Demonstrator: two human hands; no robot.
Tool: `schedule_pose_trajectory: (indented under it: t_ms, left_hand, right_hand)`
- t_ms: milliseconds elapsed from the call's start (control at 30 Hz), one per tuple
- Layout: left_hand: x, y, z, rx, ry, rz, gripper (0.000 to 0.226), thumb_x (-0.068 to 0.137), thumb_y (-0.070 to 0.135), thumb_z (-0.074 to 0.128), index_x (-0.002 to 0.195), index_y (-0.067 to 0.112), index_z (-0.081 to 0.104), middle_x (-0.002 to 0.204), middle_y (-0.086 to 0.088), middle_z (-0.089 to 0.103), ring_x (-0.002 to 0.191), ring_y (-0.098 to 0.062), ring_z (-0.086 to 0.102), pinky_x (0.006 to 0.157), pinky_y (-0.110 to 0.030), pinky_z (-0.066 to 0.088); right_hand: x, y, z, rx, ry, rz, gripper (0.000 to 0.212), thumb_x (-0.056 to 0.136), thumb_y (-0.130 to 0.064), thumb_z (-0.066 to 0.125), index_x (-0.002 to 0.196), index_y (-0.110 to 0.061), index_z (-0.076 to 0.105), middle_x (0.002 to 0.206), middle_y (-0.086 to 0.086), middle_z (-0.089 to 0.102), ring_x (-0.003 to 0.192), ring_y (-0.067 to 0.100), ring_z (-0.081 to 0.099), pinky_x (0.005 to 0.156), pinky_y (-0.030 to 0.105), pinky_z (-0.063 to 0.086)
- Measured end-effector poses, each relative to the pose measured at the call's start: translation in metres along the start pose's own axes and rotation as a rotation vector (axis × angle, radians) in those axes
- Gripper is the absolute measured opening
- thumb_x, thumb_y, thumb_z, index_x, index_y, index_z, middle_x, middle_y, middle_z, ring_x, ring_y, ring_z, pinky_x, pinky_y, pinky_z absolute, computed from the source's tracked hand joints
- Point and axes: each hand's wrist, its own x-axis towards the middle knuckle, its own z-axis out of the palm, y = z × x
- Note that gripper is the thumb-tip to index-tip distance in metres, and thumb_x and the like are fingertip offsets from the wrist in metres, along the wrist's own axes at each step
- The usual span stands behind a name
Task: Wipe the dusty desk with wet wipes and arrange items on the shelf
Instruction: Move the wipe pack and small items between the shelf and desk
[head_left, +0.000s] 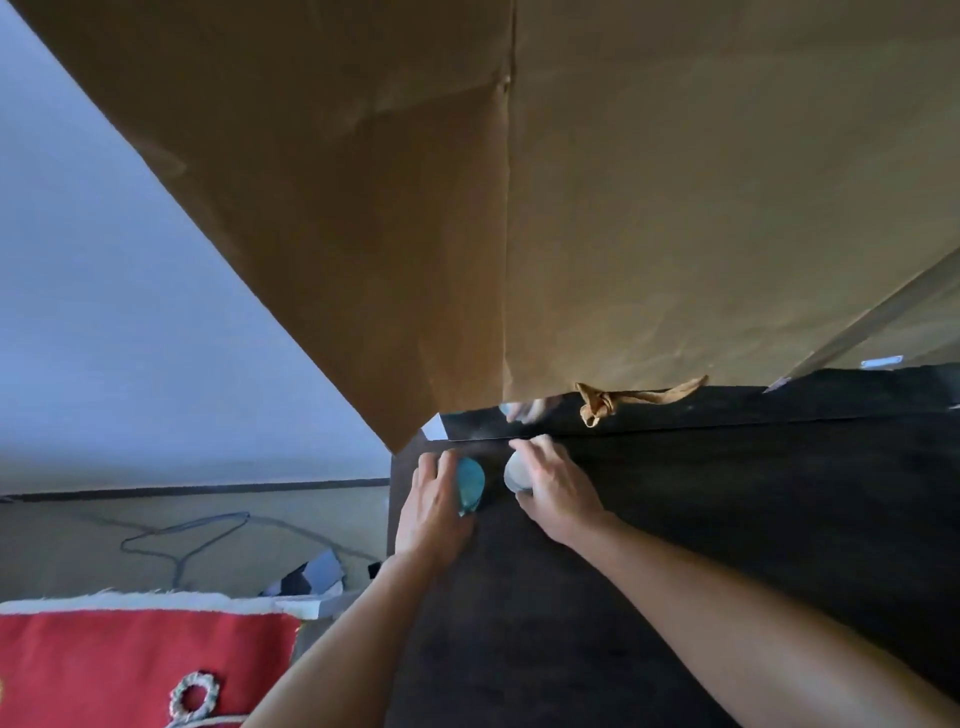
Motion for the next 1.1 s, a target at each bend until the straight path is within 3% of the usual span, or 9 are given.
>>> schedule_pose_trajectory:
  t_ms: [133,267,367,467,667,1100]
  left_hand:
    - [0.003,-0.001,0.0,0.047,-0.008,0.029,0.065,0.069,0.017,0.072,0.126,0.025,0.04,0.125,-0.002,0.041,0.111,-0.026,0.045,0.082,-0.038,0.049]
    - [-0.002,0.006,-0.004,0.249,0.074,0.149,0.069,0.06,0.026,0.077,0.123,0.018,0.051,0.132,-0.013,0.046,0.114,-0.035,0.047,0.091,-0.043,0.046]
    - [-0.013,0.028,-0.01,0.35,0.149,0.199,0.051,0.07,0.028,0.073,0.117,0.014,0.059,0.124,-0.015,0.054,0.111,-0.035,0.051,0.093,-0.045,0.044]
    - [-0.029,0.067,-0.01,0.288,0.076,0.21,0.033,0.086,0.024,0.06,0.118,0.013,0.06,0.118,-0.009,0.056,0.107,-0.031,0.054,0.094,-0.041,0.043]
    - [-0.072,0.15,0.023,0.271,0.036,0.351,0.015,0.087,0.021,0.052,0.098,0.013,0.059,0.102,-0.005,0.061,0.093,-0.028,0.061,0.075,-0.038,0.048]
    - [-0.186,0.377,0.149,0.28,-0.03,0.672,0.015,0.088,0.023,0.05,0.097,0.013,0.058,0.101,-0.005,0.059,0.095,-0.029,0.059,0.071,-0.036,0.046]
  right_hand:
    - [-0.001,0.001,0.003,0.022,0.003,0.008,0.069,0.074,-0.012,0.07,0.137,-0.018,0.041,0.125,0.007,0.046,0.114,0.029,0.047,0.088,0.04,0.048]
    - [-0.022,0.011,-0.01,-0.005,0.051,0.015,0.071,0.075,-0.017,0.07,0.139,-0.019,0.039,0.127,0.005,0.046,0.115,0.026,0.048,0.081,0.037,0.052]
    - [-0.046,0.028,-0.032,-0.028,0.063,0.067,0.062,0.084,-0.026,0.063,0.139,-0.022,0.038,0.131,0.0,0.044,0.119,0.02,0.046,0.082,0.033,0.05]
    - [-0.08,0.055,-0.055,-0.019,0.063,0.132,0.052,0.089,-0.031,0.056,0.137,-0.022,0.039,0.131,-0.003,0.044,0.12,0.018,0.045,0.084,0.035,0.049]
    - [-0.172,0.125,-0.099,-0.043,0.104,0.23,0.045,0.091,-0.035,0.052,0.134,-0.023,0.043,0.13,-0.004,0.046,0.12,0.016,0.046,0.088,0.035,0.046]
    - [-0.384,0.305,-0.201,-0.106,0.296,0.434,0.041,0.091,-0.036,0.052,0.13,-0.024,0.05,0.125,-0.003,0.053,0.115,0.016,0.053,0.089,0.031,0.047]
